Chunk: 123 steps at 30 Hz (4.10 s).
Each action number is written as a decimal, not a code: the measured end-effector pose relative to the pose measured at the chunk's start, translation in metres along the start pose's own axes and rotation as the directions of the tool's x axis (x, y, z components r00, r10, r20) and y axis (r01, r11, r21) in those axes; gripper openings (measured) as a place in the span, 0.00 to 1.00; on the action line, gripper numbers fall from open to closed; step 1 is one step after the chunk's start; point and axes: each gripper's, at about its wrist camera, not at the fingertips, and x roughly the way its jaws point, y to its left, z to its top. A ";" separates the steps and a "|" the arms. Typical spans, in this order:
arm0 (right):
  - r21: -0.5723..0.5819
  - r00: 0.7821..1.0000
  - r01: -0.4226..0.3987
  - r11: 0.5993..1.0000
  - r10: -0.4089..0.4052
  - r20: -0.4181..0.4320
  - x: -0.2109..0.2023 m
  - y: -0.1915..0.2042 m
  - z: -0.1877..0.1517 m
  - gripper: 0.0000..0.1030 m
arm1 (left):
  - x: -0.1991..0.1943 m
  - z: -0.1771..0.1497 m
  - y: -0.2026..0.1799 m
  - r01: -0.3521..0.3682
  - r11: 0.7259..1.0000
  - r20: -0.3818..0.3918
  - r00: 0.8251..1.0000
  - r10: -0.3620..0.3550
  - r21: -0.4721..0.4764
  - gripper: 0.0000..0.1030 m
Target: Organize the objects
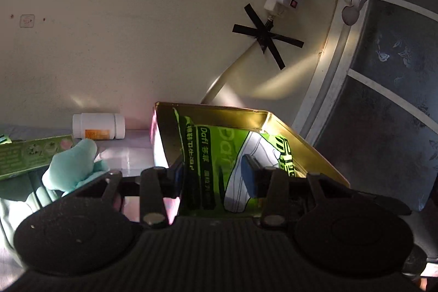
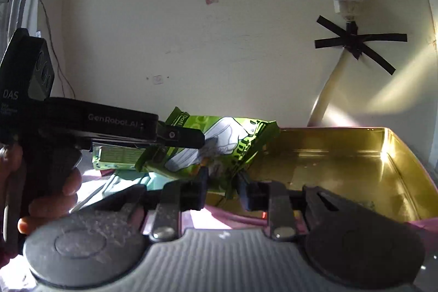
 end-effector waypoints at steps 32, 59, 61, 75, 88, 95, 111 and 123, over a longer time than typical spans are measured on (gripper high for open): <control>-0.122 0.958 -0.261 0.958 0.240 -0.159 0.056 0.110 -0.040 0.43 | -0.082 -0.105 0.105 -0.364 0.928 -0.090 0.930 0.357 -0.076 0.45; -0.058 0.904 -0.165 0.985 0.127 -0.409 0.221 0.189 -0.040 1.00 | -0.118 -0.117 0.180 -0.606 0.723 -0.086 0.783 0.616 -0.333 0.46; -0.077 0.909 -0.166 0.983 0.122 -0.398 0.215 0.190 -0.041 0.94 | -0.116 -0.116 0.177 -0.611 0.724 -0.088 0.780 0.619 -0.319 0.47; -0.073 0.844 -0.372 0.926 0.304 -0.442 0.057 0.104 -0.068 0.87 | -0.115 -0.117 0.173 -0.619 0.730 -0.092 0.777 0.623 -0.290 0.53; -0.019 0.961 -0.087 0.996 0.079 -0.266 -0.045 0.017 -0.078 0.94 | -0.121 -0.116 0.173 -0.589 0.745 -0.077 0.798 0.598 -0.314 0.54; 0.014 0.962 -0.130 0.991 0.129 -0.241 -0.046 0.022 -0.077 0.94 | -0.123 -0.101 0.124 -0.396 0.891 0.004 0.913 0.407 -0.222 0.54; 0.000 0.945 -0.112 0.994 0.107 -0.309 -0.019 0.042 -0.095 0.94 | -0.056 -0.109 0.077 -0.205 0.974 -0.135 0.972 0.191 -0.096 0.57; -0.100 0.948 -0.055 0.994 0.021 -0.316 -0.064 0.002 -0.088 0.99 | -0.080 -0.123 0.047 -0.055 0.988 -0.209 0.978 0.024 -0.144 0.78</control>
